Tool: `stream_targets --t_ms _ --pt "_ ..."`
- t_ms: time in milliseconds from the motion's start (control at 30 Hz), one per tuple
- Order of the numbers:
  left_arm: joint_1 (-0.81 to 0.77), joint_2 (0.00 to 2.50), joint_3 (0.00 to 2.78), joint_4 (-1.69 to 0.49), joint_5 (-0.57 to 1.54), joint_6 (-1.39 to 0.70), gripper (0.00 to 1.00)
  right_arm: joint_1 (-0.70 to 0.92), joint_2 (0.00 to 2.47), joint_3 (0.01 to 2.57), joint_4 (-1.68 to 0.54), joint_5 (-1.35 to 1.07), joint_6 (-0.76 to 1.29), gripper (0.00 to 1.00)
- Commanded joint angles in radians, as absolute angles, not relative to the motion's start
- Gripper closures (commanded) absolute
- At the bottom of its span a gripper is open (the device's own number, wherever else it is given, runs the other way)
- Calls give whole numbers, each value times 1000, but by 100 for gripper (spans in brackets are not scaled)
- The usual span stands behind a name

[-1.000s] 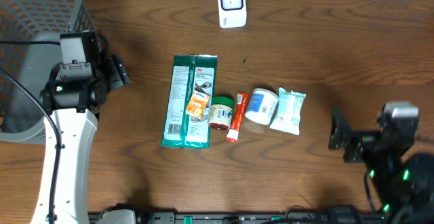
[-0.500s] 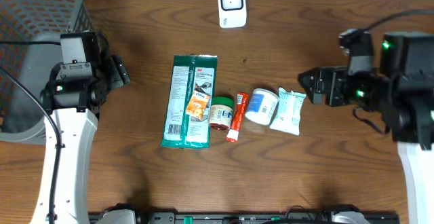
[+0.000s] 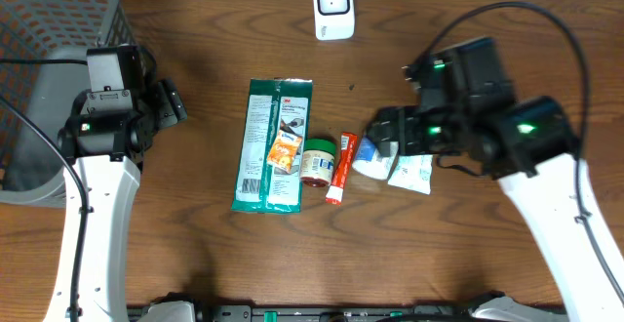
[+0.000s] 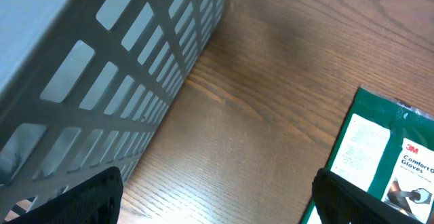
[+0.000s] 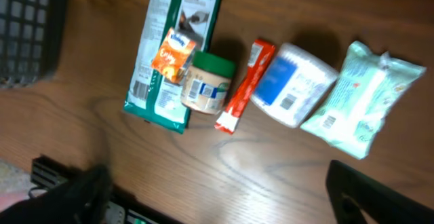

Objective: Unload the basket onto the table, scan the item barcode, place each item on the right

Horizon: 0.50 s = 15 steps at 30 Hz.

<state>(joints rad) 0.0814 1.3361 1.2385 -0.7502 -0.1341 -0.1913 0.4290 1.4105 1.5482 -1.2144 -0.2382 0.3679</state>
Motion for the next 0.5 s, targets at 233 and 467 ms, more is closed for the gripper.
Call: stream_targets --t_ms 233,467 --pt "82 1341 1254 -746 -139 -205 13 641 1640 1555 -1176 -171 549 7" --pt "82 1341 1254 -746 -139 -205 13 730 1796 1555 -1047 -121 603 20"
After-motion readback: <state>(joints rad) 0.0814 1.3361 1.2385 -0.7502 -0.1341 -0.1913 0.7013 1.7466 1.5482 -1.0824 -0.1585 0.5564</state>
